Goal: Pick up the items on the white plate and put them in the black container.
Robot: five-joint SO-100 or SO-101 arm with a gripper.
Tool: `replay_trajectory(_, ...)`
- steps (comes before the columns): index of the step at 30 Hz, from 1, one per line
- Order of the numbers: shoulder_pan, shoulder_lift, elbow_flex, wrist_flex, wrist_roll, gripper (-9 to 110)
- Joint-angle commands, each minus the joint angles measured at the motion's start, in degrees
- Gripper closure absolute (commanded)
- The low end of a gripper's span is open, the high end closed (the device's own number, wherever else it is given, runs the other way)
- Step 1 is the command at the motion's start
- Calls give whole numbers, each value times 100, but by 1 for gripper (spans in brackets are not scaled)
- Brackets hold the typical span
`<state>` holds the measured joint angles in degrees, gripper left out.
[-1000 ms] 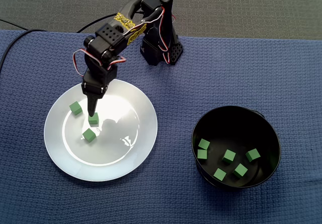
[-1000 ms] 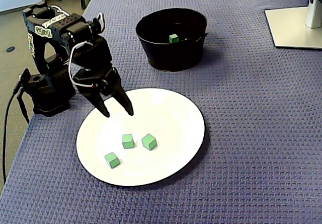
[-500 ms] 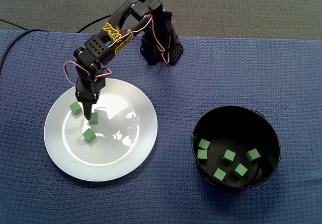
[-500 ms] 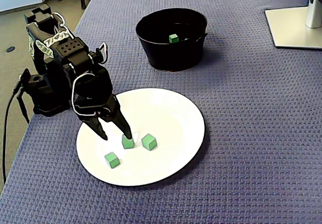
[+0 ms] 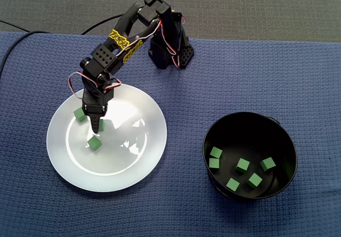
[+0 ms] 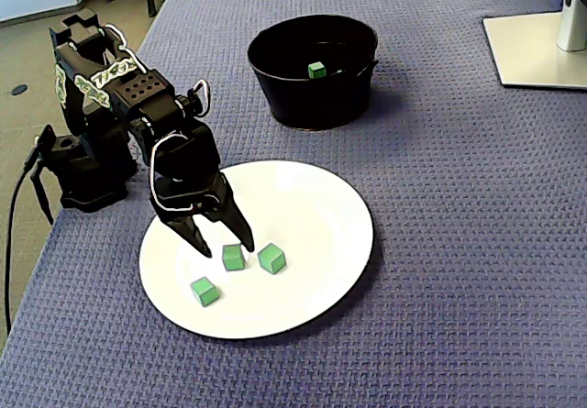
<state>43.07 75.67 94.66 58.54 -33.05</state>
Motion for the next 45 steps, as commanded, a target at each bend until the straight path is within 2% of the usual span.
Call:
replay_trajectory(1,-97,-9,-220,-97,-105,85)
replay_trajectory(21,-158,-123,44,-589,-396,101)
replay_trajectory(25,-202,220,281,-791,-352,101)
replay_trajectory(28,-466,1011,9,-290,-53,101)
replay_trajectory(32,-1468,2522,-1081,694,554,101)
replay_trajectory(36,-3305,3357,-2725,1503,1037,102)
replay_trajectory(41,-5880,3067,-3656,1283,1336,102)
replay_trajectory(45,-6864,2145,-3480,1371,1195,102)
